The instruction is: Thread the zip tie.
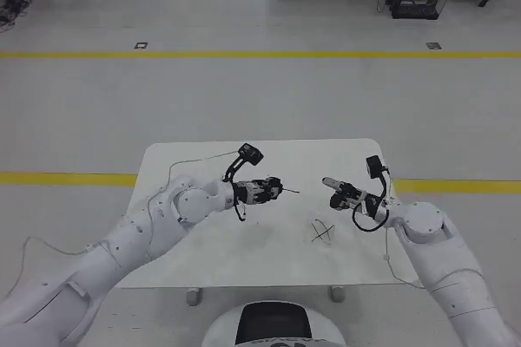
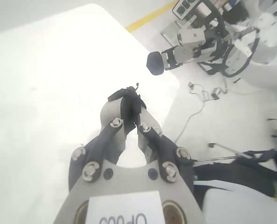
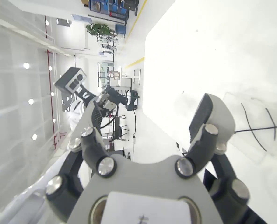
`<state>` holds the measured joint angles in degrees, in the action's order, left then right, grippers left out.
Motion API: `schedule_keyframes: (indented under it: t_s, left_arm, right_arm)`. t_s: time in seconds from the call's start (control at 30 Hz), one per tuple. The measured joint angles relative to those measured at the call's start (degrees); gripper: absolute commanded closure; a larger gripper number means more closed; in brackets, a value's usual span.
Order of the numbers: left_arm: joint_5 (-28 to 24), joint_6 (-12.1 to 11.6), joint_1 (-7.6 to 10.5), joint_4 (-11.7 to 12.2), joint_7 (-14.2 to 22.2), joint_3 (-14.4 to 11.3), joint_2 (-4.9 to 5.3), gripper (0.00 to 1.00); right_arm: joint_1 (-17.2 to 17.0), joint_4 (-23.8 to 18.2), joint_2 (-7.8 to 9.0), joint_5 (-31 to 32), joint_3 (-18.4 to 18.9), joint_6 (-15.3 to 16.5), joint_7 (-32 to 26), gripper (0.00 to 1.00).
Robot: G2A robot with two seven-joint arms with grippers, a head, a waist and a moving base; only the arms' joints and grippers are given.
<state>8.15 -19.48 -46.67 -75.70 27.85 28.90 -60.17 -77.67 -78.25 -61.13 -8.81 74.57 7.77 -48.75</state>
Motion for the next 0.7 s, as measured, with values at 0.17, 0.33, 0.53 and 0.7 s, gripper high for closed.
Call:
schedule_keyframes:
  t_s: [0.17,0.33,0.53,0.7]
  left_arm:
    - [-1.0,0.0,0.15,0.1,0.3,0.0,-0.05,1.0]
    - [-5.0,1.0,-1.29,1.3,-0.9,1.2,-0.21,1.0]
    - [-26.9,0.0,-3.68,2.1,8.5,4.5,-0.71,1.0]
    - [-35.5,0.0,-3.73,6.5,16.2,4.9,-1.62,1.0]
  right_arm:
    - [0.1,0.4,0.03,-0.4,0.1,0.5,-0.8,0.0]
    - [-0.1,0.3,0.0,-0.6,0.1,1.3,-0.3,0.0]
    - [1.1,5.7,0.1,-9.1,0.8,11.5,-10.7,0.0]
    - [2.6,6.6,0.06,-11.8,1.7,11.7,-18.0,0.0]
